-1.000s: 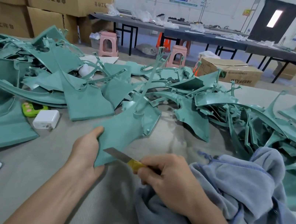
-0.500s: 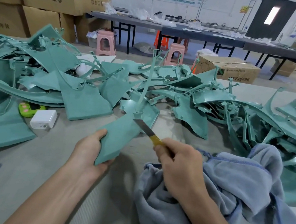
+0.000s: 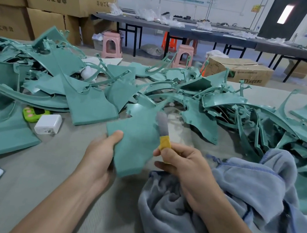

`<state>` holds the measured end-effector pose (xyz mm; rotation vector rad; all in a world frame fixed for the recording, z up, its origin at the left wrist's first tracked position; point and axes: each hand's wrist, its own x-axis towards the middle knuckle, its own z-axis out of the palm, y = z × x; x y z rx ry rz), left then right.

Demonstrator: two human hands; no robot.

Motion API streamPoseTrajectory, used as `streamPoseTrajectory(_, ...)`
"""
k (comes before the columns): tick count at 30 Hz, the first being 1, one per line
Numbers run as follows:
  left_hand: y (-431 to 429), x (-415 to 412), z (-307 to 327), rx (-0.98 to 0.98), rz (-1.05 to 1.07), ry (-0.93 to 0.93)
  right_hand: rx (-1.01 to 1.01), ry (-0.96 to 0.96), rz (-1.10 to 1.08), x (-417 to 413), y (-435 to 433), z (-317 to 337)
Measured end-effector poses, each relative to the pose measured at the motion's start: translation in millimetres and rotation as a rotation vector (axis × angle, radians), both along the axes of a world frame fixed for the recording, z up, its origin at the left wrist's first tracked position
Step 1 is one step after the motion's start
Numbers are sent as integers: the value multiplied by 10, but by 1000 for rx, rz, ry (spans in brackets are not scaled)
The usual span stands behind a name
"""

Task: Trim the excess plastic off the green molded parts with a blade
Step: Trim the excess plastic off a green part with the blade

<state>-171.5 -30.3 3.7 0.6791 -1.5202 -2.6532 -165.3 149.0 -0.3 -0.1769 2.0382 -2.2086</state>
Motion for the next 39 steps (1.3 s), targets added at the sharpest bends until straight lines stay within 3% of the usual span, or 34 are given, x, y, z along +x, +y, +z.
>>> streamPoseTrajectory(4, 46, 20, -38, -138, -211, 53, -86, -108, -163, -55, 42, 7)
streamPoseTrajectory(7, -84, 10, -96, -249, -214, 275, -110, -167, -283, -107, 116, 25)
streamPoseTrajectory(8, -129, 24, -103, -449, -209, 371, -131, -175, -290, -121, 138, 37)
streamPoseTrajectory(11, -131, 69, -152, -1309, -153, 649, -92, -143, -274, -125, 161, 45)
streamPoseTrajectory(13, -48, 55, -188, -1518, -132, 786, -22, -89, -227, -99, 139, 27)
streamPoseTrajectory(16, 56, 52, -247, -1624, -123, 882, -124, -53, -120, -52, 120, 59)
streamPoseTrajectory(19, 55, 83, -291, -1582, 59, 799, -309, 47, -230, -48, 210, 145)
streamPoseTrajectory(23, -63, 68, -278, -1528, 161, 688, -175, 224, -404, 28, 283, 204)
streamPoseTrajectory(29, -62, 43, -258, -1593, 147, 563, 262, 319, 77, 182, 104, 122)
streamPoseTrajectory(34, -119, 45, -255, -1615, 145, 539, 478, 215, -219, 31, 115, -12)
streamPoseTrajectory(36, -126, 36, -261, -1608, 136, 495, 366, 241, -235, 1, 177, 9)
streamPoseTrajectory(39, -114, 22, -264, -1619, 96, 483, 285, 306, 2, 90, 142, 61)
